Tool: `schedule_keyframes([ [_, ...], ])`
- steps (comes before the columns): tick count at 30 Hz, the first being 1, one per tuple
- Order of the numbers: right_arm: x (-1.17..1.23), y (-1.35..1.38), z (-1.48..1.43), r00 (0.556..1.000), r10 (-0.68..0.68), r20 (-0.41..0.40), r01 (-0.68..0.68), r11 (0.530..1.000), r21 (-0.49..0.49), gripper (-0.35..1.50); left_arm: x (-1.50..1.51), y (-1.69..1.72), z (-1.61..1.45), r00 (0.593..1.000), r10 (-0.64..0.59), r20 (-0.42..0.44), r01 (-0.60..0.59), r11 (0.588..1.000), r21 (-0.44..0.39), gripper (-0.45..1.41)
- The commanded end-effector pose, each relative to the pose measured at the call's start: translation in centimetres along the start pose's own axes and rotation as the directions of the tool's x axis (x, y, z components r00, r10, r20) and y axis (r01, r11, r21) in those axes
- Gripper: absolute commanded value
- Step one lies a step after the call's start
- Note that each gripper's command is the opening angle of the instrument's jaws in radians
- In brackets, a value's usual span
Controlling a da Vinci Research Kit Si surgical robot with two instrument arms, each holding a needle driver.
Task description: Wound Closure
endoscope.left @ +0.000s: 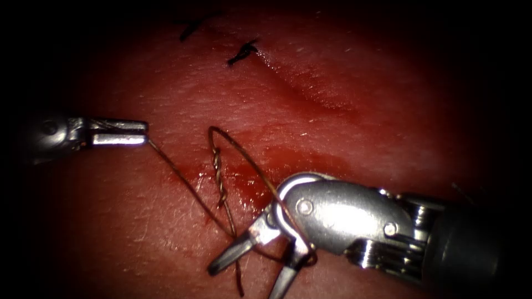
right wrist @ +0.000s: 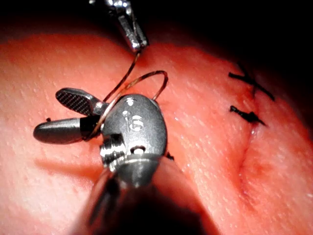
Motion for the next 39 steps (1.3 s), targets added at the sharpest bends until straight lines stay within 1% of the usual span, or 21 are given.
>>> schedule_keyframes([
  [1, -0.03, 0.10, 0.04, 1.000, -0.003, 0.014, 0.003, 1.000, 0.001, 0.73, 0.04, -0.01, 0.08, 1.000, 0.002, 0.002, -0.002, 1.000, 0.001, -0.45],
  [4, -0.06, 0.13, 0.11, 1.000, -0.004, 0.026, 0.004, 1.000, 0.000, 0.74, 0.06, -0.03, 0.08, 1.000, 0.010, 0.003, -0.010, 1.000, 0.002, -0.45],
  [9, -0.11, 0.24, 0.17, 0.999, -0.004, 0.051, 0.006, 0.999, -0.043, 0.74, 0.07, -0.04, 0.09, 1.000, 0.005, 0.003, -0.005, 1.000, 0.004, -0.45],
  [12, -0.17, 0.32, 0.20, 0.995, -0.012, 0.099, 0.017, 0.999, -0.050, 0.69, 0.07, -0.05, 0.08, 1.000, 0.006, 0.003, -0.006, 1.000, 0.004, -0.45],
  [14, -0.25, 0.37, 0.20, 0.992, -0.017, 0.126, 0.024, 0.998, -0.054, 0.69, 0.08, -0.08, 0.07, 1.000, 0.007, 0.003, -0.007, 1.000, 0.005, -0.45],
  [16, -0.29, 0.38, 0.20, 0.991, -0.022, 0.133, 0.030, 0.998, -0.060, 0.64, 0.08, -0.09, 0.06, 1.000, 0.007, 0.003, -0.007, 1.000, 0.006, -0.45],
  [19, -0.39, 0.38, 0.21, 0.984, -0.027, 0.178, 0.039, 0.997, -0.062, 0.61, 0.07, -0.09, 0.02, 1.000, 0.006, 0.004, -0.006, 1.000, 0.010, -0.45],
  [21, -0.42, 0.39, 0.20, 0.982, -0.026, 0.186, 0.038, 0.997, -0.062, 0.46, 0.07, -0.08, 0.00, 1.000, 0.006, 0.005, -0.006, 1.000, 0.011, -0.45],
  [22, -0.44, 0.39, 0.20, 0.982, -0.025, 0.187, 0.038, 0.997, -0.062, 0.32, 0.06, -0.08, -0.01, 1.000, 0.005, 0.005, -0.005, 1.000, 0.012, -0.45],
  [24, -0.44, 0.39, 0.16, 0.982, -0.023, 0.190, 0.036, 0.997, -0.066, -0.35, 0.06, -0.10, -0.02, 1.000, 0.005, 0.005, -0.005, 1.000, 0.013, -0.45],
  [26, -0.42, 0.41, 0.11, 0.982, -0.019, 0.188, 0.032, 0.997, -0.068, -0.35, 0.05, -0.13, -0.03, 1.000, 0.005, 0.004, -0.005, 1.000, 0.012, -0.45],
  [27, -0.37, 0.43, 0.03, 0.987, -0.017, 0.159, 0.030, 0.996, -0.085, -0.35, 0.04, -0.19, -0.04, 1.000, 0.004, 0.003, -0.004, 1.000, 0.010, -0.45],
  [30, -0.28, 0.47, -0.12, 0.993, -0.011, 0.117, 0.025, 0.993, -0.117, -0.35, 0.01, -0.31, -0.05, 1.000, 0.003, 0.001, -0.003, 1.000, 0.009, -0.45],
  [35, -0.19, 0.53, -0.24, 0.998, -0.013, 0.067, 0.023, 0.989, -0.149, -0.35, -0.05, -0.52, -0.04, 1.000, 0.003, 0.006, -0.003, 1.000, 0.018, -0.45],
  [36, -0.18, 0.56, -0.23, 0.999, -0.005, 0.044, 0.011, 0.987, -0.159, -0.35, -0.07, -0.66, -0.05, 1.000, 0.004, 0.006, -0.005, 1.000, 0.020, -0.45],
  [39, -0.18, 0.59, -0.21, 1.000, -0.001, -0.007, 0.000, 0.983, -0.182, -0.35, -0.11, -0.92, -0.10, 1.000, 0.008, 0.009, -0.009, 1.000, 0.029, -0.45],
])
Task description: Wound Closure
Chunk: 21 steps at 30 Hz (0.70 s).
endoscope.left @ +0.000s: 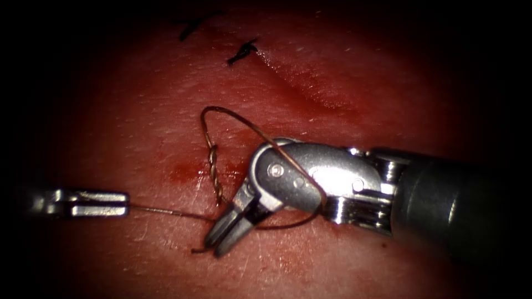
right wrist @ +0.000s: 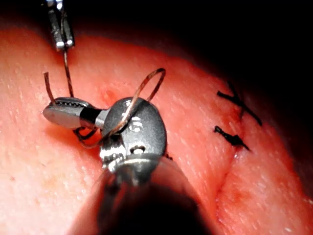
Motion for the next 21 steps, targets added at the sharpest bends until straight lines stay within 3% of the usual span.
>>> schedule_keyframes([
  [1, -0.01, 0.09, 0.04, 1.000, 0.008, -0.022, -0.008, 1.000, -0.008, -0.35, 0.01, -0.12, 0.05, 1.000, 0.002, 0.003, -0.002, 1.000, 0.006, -0.45],
  [11, 0.00, 0.20, -0.18, 0.994, 0.092, -0.063, -0.096, 0.993, -0.073, -0.35, -0.35, -1.44, -0.28, 1.000, 0.000, -0.003, 0.000, 0.998, 0.068, -0.45],
  [21, -0.25, 0.34, -0.55, 0.958, 0.277, -0.072, -0.285, 0.942, -0.179, -0.35, -0.62, -2.49, -0.47, 1.000, -0.017, -0.011, 0.018, 0.994, 0.107, -0.45],
])
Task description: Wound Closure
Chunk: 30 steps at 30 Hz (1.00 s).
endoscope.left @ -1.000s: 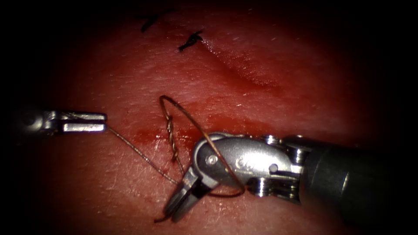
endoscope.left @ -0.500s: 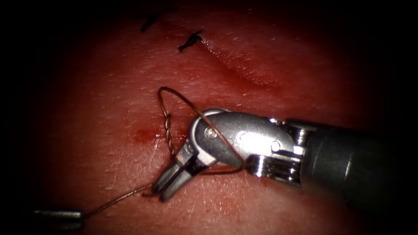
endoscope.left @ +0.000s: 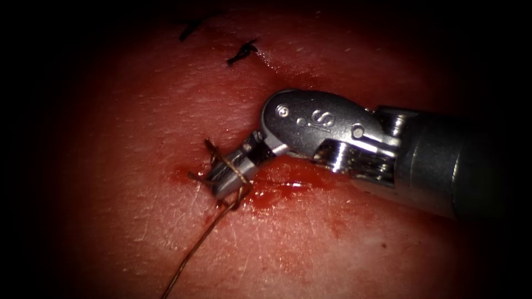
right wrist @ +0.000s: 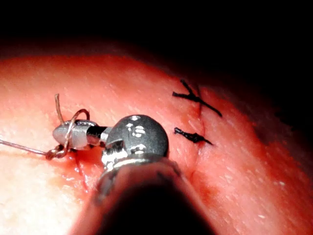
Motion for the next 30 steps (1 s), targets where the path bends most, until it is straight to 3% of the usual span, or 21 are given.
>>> schedule_keyframes([
  [1, 0.00, 0.12, -0.03, 1.000, 0.000, 0.001, 0.000, 1.000, -0.008, -0.35, 0.03, -0.09, 0.06, 1.000, 0.000, 0.001, 0.000, 1.000, 0.004, -0.45],
  [10, -0.06, 0.19, -0.08, 0.997, 0.065, 0.030, -0.063, 0.996, -0.063, -0.35, -0.09, -0.50, -0.10, 1.000, -0.012, 0.001, 0.012, 1.000, 0.023, -0.45],
  [13, -0.04, 0.24, -0.11, 0.991, 0.114, 0.077, -0.103, 0.986, -0.132, -0.35, -0.05, -0.62, -0.18, 1.000, -0.016, 0.000, 0.016, 1.000, 0.026, -0.45],
  [21, -0.04, 0.39, -0.26, 0.965, 0.257, 0.053, -0.234, 0.933, -0.273, -0.35, -0.06, -0.89, -0.25, 1.000, -0.015, -0.005, 0.015, 1.000, 0.020, -0.45],
  [24, -0.04, 0.41, -0.24, 0.935, 0.353, 0.023, -0.328, 0.889, -0.319, -0.35, -0.09, -0.97, -0.20, 1.000, -0.013, -0.005, 0.013, 1.000, 0.017, -0.45],
  [27, -0.04, 0.41, -0.26, 0.854, 0.514, -0.077, -0.503, 0.781, -0.370, -0.35, -0.09, -1.06, -0.17, 1.000, -0.019, -0.004, 0.019, 1.000, 0.022, -0.45],
  [30, -0.04, 0.43, -0.27, 0.746, 0.645, -0.169, -0.650, 0.647, -0.400, -0.35, -0.05, -1.15, -0.13, 1.000, -0.023, -0.003, 0.023, 0.999, 0.029, -0.45],
])
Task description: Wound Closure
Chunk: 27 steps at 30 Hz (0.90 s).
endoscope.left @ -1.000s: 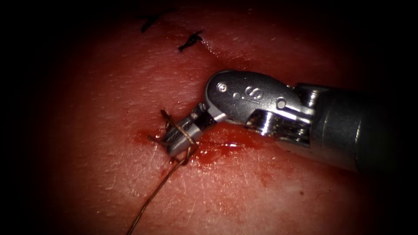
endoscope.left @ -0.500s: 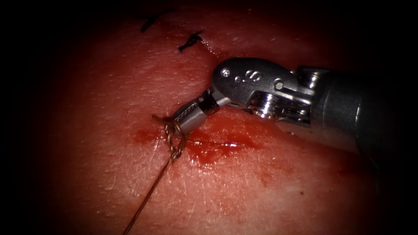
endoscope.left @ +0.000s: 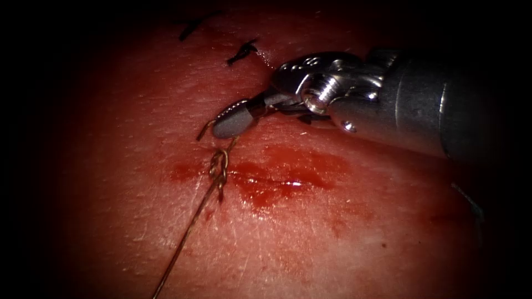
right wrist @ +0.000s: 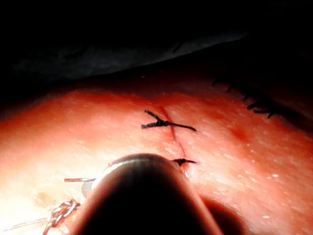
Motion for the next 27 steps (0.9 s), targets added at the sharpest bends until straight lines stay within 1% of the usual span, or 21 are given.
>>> schedule_keyframes([
  [1, 0.13, 0.04, 0.05, 0.997, 0.070, -0.025, -0.071, 0.997, -0.028, -0.35, 0.07, -0.06, 0.07, 1.000, -0.001, 0.000, 0.001, 1.000, 0.002, -0.45],
  [4, 0.09, 0.02, 0.08, 0.980, 0.188, -0.069, -0.192, 0.980, -0.059, -0.35, 0.09, -0.11, 0.10, 1.000, -0.002, 0.001, 0.002, 1.000, 0.007, -0.45],
  [6, 0.07, 0.01, 0.11, 0.975, 0.206, -0.078, -0.212, 0.974, -0.079, -0.35, 0.08, -0.12, 0.11, 1.000, -0.002, 0.001, 0.002, 1.000, 0.008, -0.45],
  [9, 0.05, 0.00, 0.13, 0.967, 0.232, -0.103, -0.241, 0.967, -0.081, -0.35, 0.05, -0.15, 0.12, 1.000, -0.002, 0.003, 0.002, 1.000, 0.011, -0.45],
  [13, 0.05, 0.01, 0.13, 0.954, 0.275, -0.121, -0.286, 0.954, -0.089, -0.35, -0.05, -0.26, 0.15, 1.000, 0.000, 0.011, 0.000, 0.999, 0.036, -0.45],
  [18, 0.06, 0.07, 0.10, 0.943, 0.304, -0.137, -0.320, 0.941, -0.112, -0.35, -0.17, -0.52, 0.20, 0.999, 0.013, 0.033, -0.017, 0.994, 0.112, -0.45],
  [21, 0.07, 0.13, 0.08, 0.933, 0.326, -0.154, -0.347, 0.928, -0.139, -0.35, -0.16, -0.74, 0.32, 0.998, 0.026, 0.051, -0.034, 0.985, 0.168, -0.45],
  [24, 0.07, 0.17, 0.07, 0.926, 0.342, -0.162, -0.366, 0.918, -0.154, -0.35, -0.14, -0.79, 0.37, 0.998, 0.023, 0.062, -0.036, 0.977, 0.212, -0.45],
  [27, 0.07, 0.18, 0.06, 0.926, 0.339, -0.165, -0.364, 0.917, -0.161, -0.35, -0.14, -0.79, 0.37, 0.998, 0.005, 0.063, -0.019, 0.972, 0.235, -0.45],
])
